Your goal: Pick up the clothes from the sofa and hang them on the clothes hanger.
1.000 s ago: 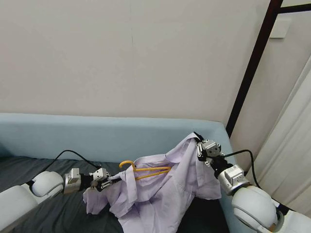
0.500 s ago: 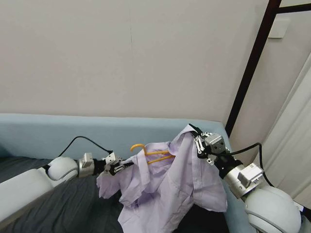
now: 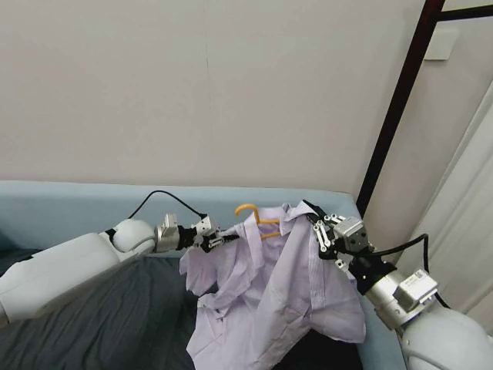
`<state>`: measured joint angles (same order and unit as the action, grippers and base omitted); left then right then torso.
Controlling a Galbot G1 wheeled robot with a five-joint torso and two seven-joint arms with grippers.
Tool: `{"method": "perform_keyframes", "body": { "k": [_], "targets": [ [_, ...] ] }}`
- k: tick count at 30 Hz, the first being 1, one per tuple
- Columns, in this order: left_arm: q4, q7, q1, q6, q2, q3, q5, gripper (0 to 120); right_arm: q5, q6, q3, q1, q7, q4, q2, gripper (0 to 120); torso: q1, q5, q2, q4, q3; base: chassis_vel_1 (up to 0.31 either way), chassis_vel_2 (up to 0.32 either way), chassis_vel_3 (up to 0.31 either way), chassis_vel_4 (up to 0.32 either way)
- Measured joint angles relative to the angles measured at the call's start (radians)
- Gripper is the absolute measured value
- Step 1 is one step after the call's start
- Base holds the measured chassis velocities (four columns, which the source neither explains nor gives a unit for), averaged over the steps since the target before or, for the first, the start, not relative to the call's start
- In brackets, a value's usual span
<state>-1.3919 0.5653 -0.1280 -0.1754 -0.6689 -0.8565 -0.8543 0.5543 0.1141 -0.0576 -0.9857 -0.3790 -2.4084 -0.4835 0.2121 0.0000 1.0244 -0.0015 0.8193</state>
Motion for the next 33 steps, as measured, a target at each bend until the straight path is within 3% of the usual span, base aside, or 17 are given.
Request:
{"method": "perform_keyframes", "body": {
  "k": [10,13,25,33],
  "targets": [
    [-0.018,0.001,-0.159,-0.001,0.055,-0.010,-0.078,1,-0.110,-0.050,0.000,-0.148,0.036,0.036,-0.058,0,0.000,-0.0001,0.000,0.0001,0.000,0.000,0.000,0.000,0.000],
    [-0.045,0.005,-0.231,-0.001,0.085,-0.028,-0.117,1,-0.169,-0.077,0.003,-0.228,0.056,0.064,-0.106,0,0.000,-0.0001,0.000,0.0000,0.000,0.000,0.000,0.000,0.000],
    [-0.120,0.023,-0.273,-0.001,0.119,-0.062,-0.139,1,-0.275,-0.111,0.024,-0.292,0.071,0.174,-0.186,0,0.000,-0.0003,0.000,0.0001,0.000,0.000,0.000,0.000,0.000],
    [-0.088,0.019,-0.266,-0.007,0.104,-0.059,-0.107,1,-0.342,-0.178,0.013,-0.330,0.110,0.214,-0.207,32,0.000,0.0000,0.000,0.0000,0.000,0.000,0.000,0.000,0.000]
  ]
}}
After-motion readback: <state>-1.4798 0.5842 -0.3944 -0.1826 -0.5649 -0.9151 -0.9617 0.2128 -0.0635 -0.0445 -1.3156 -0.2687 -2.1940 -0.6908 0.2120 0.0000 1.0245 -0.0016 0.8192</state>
